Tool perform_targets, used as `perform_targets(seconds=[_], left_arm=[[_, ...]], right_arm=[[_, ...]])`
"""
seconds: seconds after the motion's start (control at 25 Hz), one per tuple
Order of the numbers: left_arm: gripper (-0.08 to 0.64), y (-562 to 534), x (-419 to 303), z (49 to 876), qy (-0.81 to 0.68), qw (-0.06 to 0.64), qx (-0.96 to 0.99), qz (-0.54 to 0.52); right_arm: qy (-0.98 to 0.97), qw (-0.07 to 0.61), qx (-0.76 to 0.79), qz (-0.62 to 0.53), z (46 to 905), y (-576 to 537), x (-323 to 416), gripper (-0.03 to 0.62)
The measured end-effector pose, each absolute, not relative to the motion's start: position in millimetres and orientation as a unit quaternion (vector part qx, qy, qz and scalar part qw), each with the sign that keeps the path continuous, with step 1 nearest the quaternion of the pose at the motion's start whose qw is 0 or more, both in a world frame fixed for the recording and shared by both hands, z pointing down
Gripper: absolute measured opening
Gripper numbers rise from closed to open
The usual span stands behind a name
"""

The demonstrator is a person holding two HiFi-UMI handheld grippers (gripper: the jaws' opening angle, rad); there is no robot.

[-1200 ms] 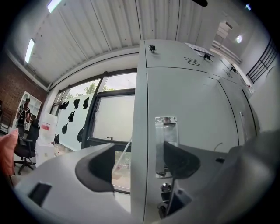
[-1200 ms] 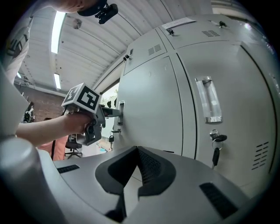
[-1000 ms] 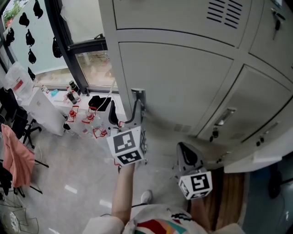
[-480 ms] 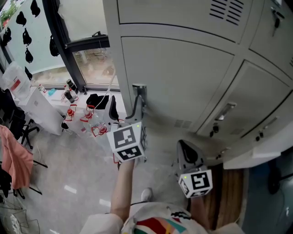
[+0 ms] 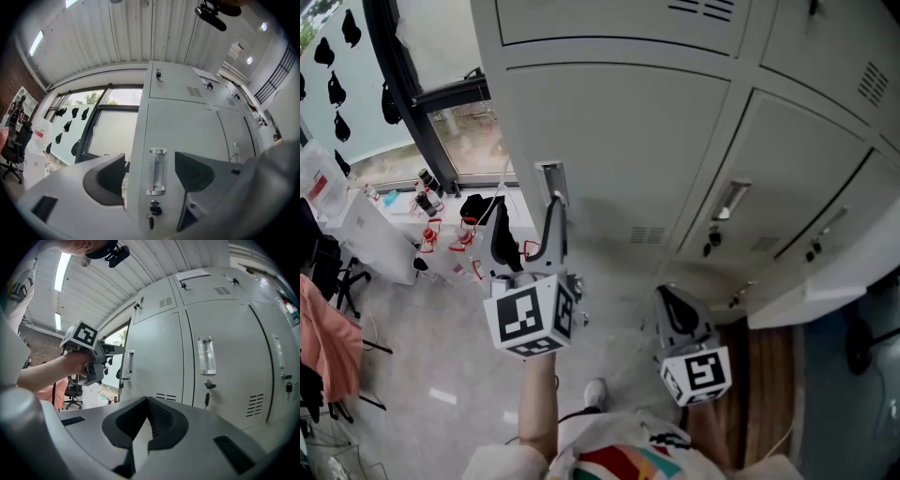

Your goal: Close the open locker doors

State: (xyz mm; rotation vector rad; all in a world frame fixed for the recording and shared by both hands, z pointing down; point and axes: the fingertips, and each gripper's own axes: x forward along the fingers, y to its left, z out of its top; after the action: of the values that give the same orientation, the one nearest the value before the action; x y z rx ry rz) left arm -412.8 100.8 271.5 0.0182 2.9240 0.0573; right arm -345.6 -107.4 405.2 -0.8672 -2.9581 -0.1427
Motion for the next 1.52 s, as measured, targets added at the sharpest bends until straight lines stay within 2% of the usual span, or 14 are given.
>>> perform_targets(seconds=[0.16, 0.24, 0.32, 0.44, 0.92, 1.52], left_arm=[[0.301, 71, -375, 265, 0.991, 0.129, -0.019, 0.011], [0.113, 56, -352, 263, 0.991, 0.134, -0.023, 0.001], [0.05, 41, -334, 264, 0.99, 0.138, -0.03, 0.002], [0.016, 20, -312, 278, 0.99, 0.136, -0.042, 0.011], [0.006, -64, -264, 349, 0.989, 0.087, -0.12, 0.008], [0.006, -53, -264, 367, 0.992, 0.054, -0.113, 0.014]], right_arm=[[-0.96, 0.034, -0.273, -0.047, 412, -126, -327, 0.006], [-0.961, 0.035, -0.269, -0.045, 413, -137, -315, 0.006], [-0.963, 0.037, -0.265, -0.044, 414, -148, -306, 0.006], [-0.964, 0.039, -0.259, -0.04, 417, -165, -294, 0.006], [-0.973, 0.021, -0.225, -0.053, 410, -213, -260, 0.005], [-0.973, 0.001, -0.223, -0.055, 398, -209, -253, 0.005]])
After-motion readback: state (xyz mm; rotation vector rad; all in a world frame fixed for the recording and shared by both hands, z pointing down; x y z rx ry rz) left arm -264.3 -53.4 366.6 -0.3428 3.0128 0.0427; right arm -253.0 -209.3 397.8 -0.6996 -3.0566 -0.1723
